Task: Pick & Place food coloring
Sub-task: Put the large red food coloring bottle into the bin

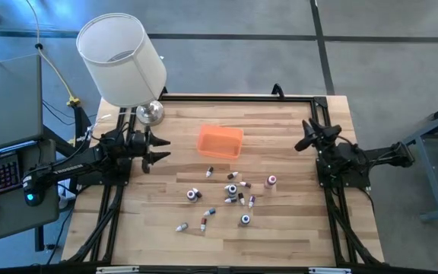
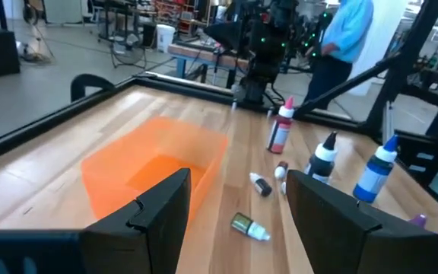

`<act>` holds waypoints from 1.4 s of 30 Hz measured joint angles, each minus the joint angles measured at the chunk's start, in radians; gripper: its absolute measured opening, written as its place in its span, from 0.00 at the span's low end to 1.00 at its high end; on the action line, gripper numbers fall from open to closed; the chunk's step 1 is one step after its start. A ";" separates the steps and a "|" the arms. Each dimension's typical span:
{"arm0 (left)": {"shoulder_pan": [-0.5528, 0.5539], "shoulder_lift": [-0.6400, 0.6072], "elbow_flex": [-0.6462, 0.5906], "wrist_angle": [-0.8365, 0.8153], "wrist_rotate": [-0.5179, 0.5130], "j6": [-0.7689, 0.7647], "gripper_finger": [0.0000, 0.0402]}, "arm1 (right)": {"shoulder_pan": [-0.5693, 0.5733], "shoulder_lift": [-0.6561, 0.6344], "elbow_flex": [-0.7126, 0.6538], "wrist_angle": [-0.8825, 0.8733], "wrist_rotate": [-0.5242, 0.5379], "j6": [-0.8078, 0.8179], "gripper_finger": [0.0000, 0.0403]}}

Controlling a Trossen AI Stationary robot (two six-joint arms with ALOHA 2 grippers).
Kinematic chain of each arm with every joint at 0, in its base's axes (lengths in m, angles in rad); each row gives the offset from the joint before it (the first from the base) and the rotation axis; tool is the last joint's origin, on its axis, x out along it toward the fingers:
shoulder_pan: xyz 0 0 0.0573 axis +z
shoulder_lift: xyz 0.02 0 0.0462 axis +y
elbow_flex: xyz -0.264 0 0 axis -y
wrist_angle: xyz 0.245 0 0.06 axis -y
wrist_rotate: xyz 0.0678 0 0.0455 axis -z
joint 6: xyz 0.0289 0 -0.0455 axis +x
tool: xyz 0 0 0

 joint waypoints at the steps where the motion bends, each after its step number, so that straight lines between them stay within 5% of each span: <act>1: 0.000 0.002 0.000 0.000 -0.012 0.004 0.54 | 0.000 0.000 0.000 -0.008 -0.020 0.000 0.35; 7: 0.000 0.002 -0.001 0.057 -0.234 -0.050 0.54 | 0.000 0.000 0.000 0.014 -0.202 0.001 0.35; 14: 0.000 0.004 -0.002 0.068 -0.261 -0.077 0.54 | 0.000 0.009 0.000 0.118 -0.953 -0.023 0.35; 16: 0.000 0.004 -0.002 0.109 -0.244 -0.097 0.54 | 0.004 0.038 0.000 0.131 -1.072 0.026 0.35; 25: 0.000 0.003 -0.002 0.356 -0.050 -0.183 0.54 | 0.065 0.364 -0.001 0.306 -1.031 0.138 0.35; 42: 0.000 0.003 -0.002 0.426 -0.045 -0.173 0.54 | 0.195 0.904 0.000 0.597 -0.995 0.098 0.35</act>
